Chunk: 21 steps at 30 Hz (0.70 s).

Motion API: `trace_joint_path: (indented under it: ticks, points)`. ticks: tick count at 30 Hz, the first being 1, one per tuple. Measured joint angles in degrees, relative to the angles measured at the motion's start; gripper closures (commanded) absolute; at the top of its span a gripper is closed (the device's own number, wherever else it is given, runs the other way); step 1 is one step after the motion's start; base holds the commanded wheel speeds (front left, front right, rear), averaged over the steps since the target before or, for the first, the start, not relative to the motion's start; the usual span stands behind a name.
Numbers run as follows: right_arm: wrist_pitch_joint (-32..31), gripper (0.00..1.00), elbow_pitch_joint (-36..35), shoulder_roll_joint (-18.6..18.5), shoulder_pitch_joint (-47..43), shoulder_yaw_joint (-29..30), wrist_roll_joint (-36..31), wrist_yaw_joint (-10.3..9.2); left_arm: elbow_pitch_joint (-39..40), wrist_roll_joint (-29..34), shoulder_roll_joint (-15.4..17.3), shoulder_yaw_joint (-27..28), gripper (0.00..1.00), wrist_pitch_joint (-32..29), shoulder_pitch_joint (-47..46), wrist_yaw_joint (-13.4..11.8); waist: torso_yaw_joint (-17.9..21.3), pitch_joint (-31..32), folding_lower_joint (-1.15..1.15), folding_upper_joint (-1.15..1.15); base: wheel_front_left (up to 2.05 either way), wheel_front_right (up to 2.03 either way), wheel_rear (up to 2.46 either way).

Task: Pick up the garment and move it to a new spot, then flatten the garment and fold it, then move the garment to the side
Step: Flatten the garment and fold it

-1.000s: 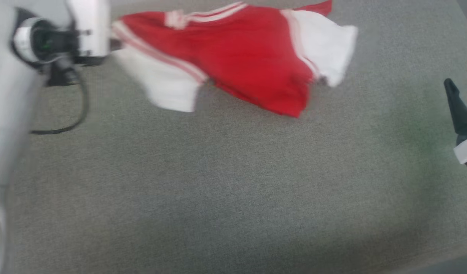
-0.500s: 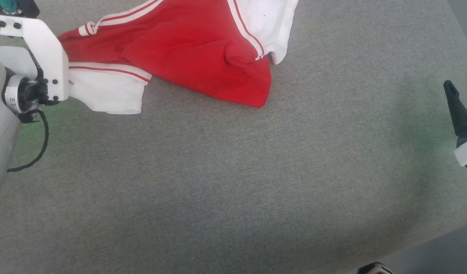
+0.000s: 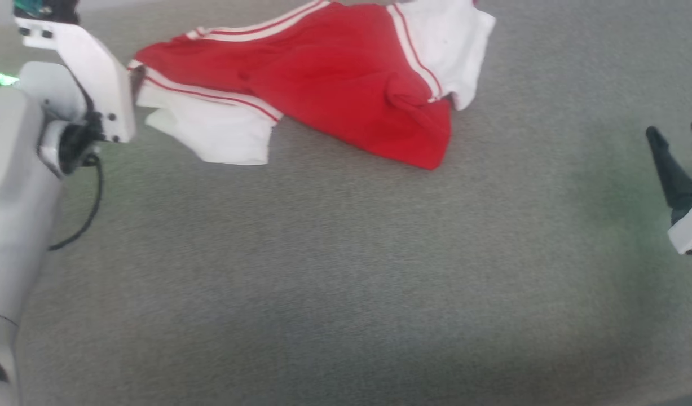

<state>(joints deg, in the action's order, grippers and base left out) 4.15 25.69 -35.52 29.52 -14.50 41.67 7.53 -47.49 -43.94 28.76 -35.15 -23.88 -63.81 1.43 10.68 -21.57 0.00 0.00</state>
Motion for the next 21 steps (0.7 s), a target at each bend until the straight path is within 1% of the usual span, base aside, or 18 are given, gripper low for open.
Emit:
trace_joint_path:
  ticks: [3, 6, 9, 12, 13, 14, 16, 21]
  points:
    - [-2.3, 0.00, -1.3, -0.9, -0.3, -0.9, -0.9, 0.00, 3.2, 0.2, -1.8, 0.3, 0.00, 7.5, 3.1, 0.0, -2.1, 0.9, 0.00, 0.00, 0.00, 0.00, 0.00]
    - [-6.0, 0.00, -2.1, -2.0, 0.0, -1.8, -0.9, 0.00, 8.2, 1.5, -4.1, 0.5, 0.00, 17.0, 6.9, -1.7, -4.5, 1.7, 0.00, 0.00, 0.00, 0.00, 0.00]
    - [-11.1, 0.00, -2.5, -3.7, 1.4, -2.2, -0.5, 0.00, 13.3, 2.3, -7.0, 0.6, 0.00, 25.3, 12.5, -4.4, -7.2, 2.2, 0.00, 0.00, 0.00, 0.00, 0.00]
    - [-17.0, 0.00, -2.5, -5.3, 4.1, -2.6, 0.6, 0.00, 17.9, 3.9, -9.2, 0.2, 0.00, 32.6, 18.9, -7.8, -10.2, 2.4, 0.00, 0.00, 0.00, 0.00, 0.00]
    - [-18.8, 0.00, -2.2, -5.6, 5.1, -2.6, 1.5, 0.00, 19.3, 4.1, -9.8, 0.1, 0.00, 34.4, 20.8, -8.5, -11.2, 2.5, 0.00, 0.00, 0.00, 0.00, 0.00]
    - [-18.8, 0.00, -2.2, -5.6, 5.1, -2.6, 1.5, 0.00, 19.3, 4.1, -9.8, 0.1, 0.00, 34.4, 20.8, -8.5, -11.2, 2.5, 0.00, 0.00, 0.00, 0.00, 0.00]
    - [-22.9, 0.00, -1.2, -6.6, 7.0, -2.9, 2.9, 0.00, 22.0, 5.2, -11.0, 0.0, 0.00, 37.0, 24.7, -10.6, -13.2, 2.4, 0.00, 0.00, 0.00, 0.00, 0.00]
    - [-33.0, 0.00, 2.4, -8.9, 12.2, -4.0, 5.7, 0.01, 28.9, 6.9, -13.1, 1.2, 0.00, 38.7, 32.4, -13.5, -18.0, 1.4, 0.00, 0.00, 0.00, 0.00, 0.00]
